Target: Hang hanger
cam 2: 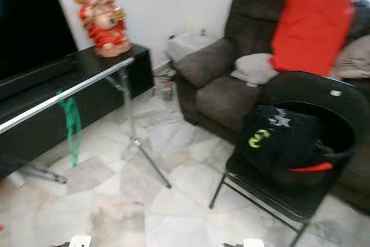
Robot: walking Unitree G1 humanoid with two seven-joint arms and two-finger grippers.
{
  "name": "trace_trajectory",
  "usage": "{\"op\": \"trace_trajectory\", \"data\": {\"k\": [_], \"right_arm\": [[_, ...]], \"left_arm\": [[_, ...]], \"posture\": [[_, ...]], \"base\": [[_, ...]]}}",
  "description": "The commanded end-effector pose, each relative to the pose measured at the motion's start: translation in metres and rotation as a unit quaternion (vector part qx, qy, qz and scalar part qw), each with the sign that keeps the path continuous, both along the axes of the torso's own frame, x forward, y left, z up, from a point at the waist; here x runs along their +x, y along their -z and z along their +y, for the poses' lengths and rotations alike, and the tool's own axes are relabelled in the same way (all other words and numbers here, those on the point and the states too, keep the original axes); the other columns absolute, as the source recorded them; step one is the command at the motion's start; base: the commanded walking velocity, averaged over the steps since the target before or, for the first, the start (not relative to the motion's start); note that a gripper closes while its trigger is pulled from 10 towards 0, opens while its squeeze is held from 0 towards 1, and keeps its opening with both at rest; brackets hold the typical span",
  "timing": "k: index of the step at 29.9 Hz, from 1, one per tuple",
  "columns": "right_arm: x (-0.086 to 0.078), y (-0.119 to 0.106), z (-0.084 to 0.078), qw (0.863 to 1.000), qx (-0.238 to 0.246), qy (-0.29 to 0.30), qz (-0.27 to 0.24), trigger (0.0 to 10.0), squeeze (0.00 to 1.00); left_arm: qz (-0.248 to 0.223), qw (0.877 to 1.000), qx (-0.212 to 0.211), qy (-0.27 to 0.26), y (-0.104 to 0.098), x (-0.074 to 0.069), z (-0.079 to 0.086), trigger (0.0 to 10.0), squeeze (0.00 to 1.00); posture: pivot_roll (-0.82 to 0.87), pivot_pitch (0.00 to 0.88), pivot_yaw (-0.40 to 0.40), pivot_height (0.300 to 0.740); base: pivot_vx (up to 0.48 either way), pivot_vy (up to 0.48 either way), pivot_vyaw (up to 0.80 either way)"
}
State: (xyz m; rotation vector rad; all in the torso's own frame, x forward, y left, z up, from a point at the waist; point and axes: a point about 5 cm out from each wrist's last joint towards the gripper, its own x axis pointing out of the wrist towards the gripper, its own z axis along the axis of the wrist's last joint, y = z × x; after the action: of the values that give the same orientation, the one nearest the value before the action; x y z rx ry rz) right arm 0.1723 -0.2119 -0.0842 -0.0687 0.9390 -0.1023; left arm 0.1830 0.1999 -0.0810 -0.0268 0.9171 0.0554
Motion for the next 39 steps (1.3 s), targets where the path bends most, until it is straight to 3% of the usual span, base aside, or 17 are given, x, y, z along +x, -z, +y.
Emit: {"op": "trace_trajectory", "data": {"k": [1, 5, 22, 32, 39], "right_arm": [[0.0005, 0.0005, 0.0029, 1.0, 0.003, -0.002, 0.002, 10.0, 0.0], [0.0006, 0.0004, 0.0029, 1.0, 0.003, -0.002, 0.002, 10.0, 0.0], [0.001, 0.0002, 0.0034, 1.0, 0.003, -0.003, -0.001, 10.0, 0.0], [0.0021, -0.0006, 0.0038, 1.0, 0.009, -0.005, -0.009, 10.0, 0.0], [0.0026, -0.0009, 0.004, 1.0, 0.012, -0.009, -0.01, 10.0, 0.0]], "left_arm": [[0.006, 1.0, 0.007, 0.007, 0.0003, -0.0012, 0.0027, 10.0, 0.0], [0.007, 1.0, 0.003, 0.004, 0.0006, -0.0015, 0.0023, 10.0, 0.0], [0.005, 1.0, -0.005, -0.015, 0.001, -0.0026, 0.0027, 10.0, 0.0], [0.0, 1.0, -0.015, -0.024, 0.001, -0.0025, 0.0014, 10.0, 0.0], [0.001, 0.999, -0.021, -0.024, 0.0012, -0.0025, 0.0004, 10.0, 0.0]], "posture": [[-0.05, 0.0, 0.067, 0.74], [-0.05, 0.0, 0.066, 0.74], [-0.05, 0.0, 0.066, 0.74], [-0.05, 0.0, 0.064, 0.74], [-0.05, 0.0, 0.062, 0.74]], "base": [[0.0, -0.48, -0.75], [0.0, -0.438, -0.75], [0.0, 0.0, -0.75], [0.0, 0.0, 0.0], [0.294, 0.0, 0.0]]}}
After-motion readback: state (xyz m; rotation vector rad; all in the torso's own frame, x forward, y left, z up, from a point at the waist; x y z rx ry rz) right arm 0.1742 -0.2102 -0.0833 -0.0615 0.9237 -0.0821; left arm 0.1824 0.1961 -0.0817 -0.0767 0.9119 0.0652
